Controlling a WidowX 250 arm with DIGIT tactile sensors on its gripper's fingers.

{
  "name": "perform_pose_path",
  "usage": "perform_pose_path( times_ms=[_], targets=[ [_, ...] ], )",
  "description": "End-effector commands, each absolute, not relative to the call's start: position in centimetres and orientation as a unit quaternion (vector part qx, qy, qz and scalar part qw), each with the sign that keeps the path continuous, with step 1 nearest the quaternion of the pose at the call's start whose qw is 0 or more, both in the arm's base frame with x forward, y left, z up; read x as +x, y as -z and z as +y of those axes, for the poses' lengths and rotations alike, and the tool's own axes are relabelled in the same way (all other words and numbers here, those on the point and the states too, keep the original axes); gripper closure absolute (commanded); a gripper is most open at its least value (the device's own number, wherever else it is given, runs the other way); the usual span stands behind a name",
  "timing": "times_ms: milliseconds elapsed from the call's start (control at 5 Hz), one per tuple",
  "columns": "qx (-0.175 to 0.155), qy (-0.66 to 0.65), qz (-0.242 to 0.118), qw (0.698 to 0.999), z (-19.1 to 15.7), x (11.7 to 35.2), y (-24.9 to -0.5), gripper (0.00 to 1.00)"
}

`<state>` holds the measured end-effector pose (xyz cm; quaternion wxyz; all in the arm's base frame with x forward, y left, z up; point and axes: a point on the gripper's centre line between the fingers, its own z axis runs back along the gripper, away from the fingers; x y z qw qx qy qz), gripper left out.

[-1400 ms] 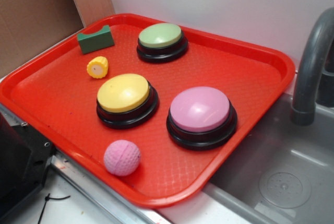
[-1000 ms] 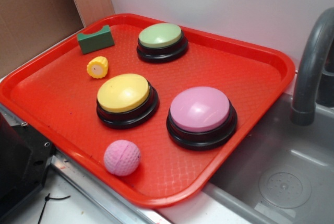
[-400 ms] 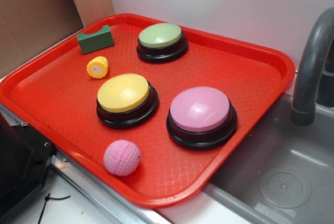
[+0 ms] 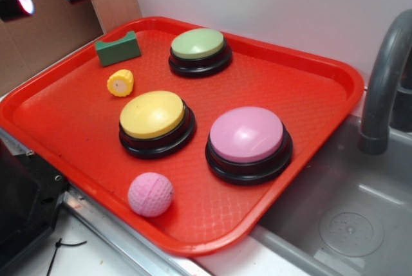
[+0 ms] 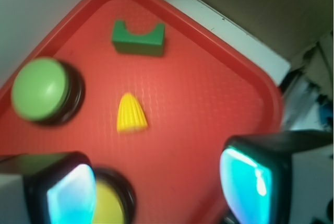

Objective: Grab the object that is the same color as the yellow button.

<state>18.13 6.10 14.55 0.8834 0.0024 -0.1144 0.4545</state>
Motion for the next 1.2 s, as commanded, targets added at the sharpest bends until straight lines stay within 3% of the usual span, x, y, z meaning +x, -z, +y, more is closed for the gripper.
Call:
perform_pose_path(
  times_ms=[0, 400, 800, 1000],
  targets=[
    [0.022, -0.489, -0.116, 0.864, 6.9, 21.6, -9.9, 0.00],
    [0.055, -0.489, -0.093, 0.865, 7.6, 23.3, -5.3, 0.00],
    [0.048, -0.475, -0.065, 0.876, 7.2, 23.5, -2.9, 0.00],
    [0.046, -0.471, -0.076, 0.877, 6.7, 23.3, -2.9, 1.00]
  ],
)
